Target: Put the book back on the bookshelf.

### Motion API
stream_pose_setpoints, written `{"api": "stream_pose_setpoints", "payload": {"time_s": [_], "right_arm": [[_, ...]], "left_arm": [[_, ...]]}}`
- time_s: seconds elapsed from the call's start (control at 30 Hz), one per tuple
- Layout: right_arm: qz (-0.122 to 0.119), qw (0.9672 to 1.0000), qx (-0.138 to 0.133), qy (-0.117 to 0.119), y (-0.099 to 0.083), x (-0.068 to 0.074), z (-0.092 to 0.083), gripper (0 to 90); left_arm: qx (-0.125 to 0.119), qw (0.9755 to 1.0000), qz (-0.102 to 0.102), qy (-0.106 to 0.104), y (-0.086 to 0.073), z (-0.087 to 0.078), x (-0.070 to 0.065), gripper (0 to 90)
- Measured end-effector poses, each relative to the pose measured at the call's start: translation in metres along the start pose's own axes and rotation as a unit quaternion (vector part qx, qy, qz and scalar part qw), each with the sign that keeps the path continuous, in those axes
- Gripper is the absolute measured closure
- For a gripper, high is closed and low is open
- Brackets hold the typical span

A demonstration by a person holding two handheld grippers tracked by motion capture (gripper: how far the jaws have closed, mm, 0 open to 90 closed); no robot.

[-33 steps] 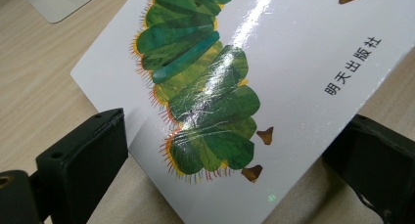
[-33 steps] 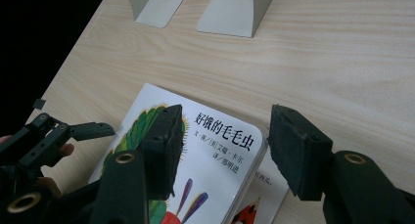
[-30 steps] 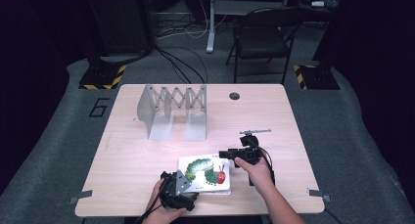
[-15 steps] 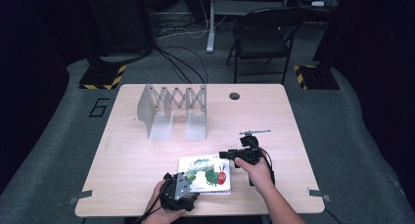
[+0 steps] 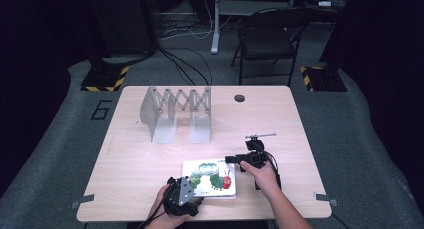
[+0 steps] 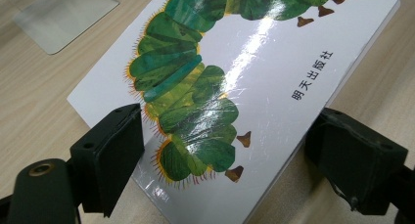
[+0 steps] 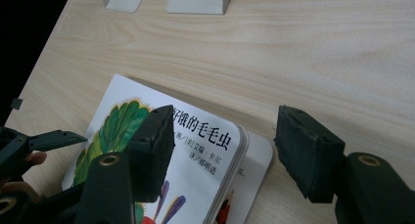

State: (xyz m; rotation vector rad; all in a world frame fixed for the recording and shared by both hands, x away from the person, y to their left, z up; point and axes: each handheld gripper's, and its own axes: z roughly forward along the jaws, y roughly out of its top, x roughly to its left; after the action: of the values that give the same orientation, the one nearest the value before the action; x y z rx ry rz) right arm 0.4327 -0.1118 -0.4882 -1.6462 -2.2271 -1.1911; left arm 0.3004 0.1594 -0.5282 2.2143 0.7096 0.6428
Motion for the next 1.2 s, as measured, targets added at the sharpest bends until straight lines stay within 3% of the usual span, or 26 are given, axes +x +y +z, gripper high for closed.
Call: {"api": "stream_pose_setpoints", "payload": {"time_s": [0.4, 0.63, 1.17, 1.2], "right_arm": [[-0.009, 0.9996, 0.024, 0.012, -0.002, -0.001, 0.013, 37.4], [0.003, 0.9991, 0.035, 0.022, -0.003, 0.003, 0.016, 37.4], [-0.002, 0.9982, 0.051, 0.031, -0.004, 0.004, 0.021, 40.4], [-0.002, 0.9981, 0.053, 0.032, -0.004, 0.004, 0.021, 40.4]], "left_arm": [[-0.001, 1.0000, 0.000, 0.000, 0.000, 0.000, 0.000, 14.8], [-0.002, 1.0000, 0.000, 0.001, 0.000, 0.000, 0.000, 14.8], [-0.003, 1.0000, -0.002, 0.002, 0.000, 0.000, 0.000, 14.7], [-0.003, 1.0000, -0.002, -0.005, 0.000, 0.000, 0.000, 14.7]]}}
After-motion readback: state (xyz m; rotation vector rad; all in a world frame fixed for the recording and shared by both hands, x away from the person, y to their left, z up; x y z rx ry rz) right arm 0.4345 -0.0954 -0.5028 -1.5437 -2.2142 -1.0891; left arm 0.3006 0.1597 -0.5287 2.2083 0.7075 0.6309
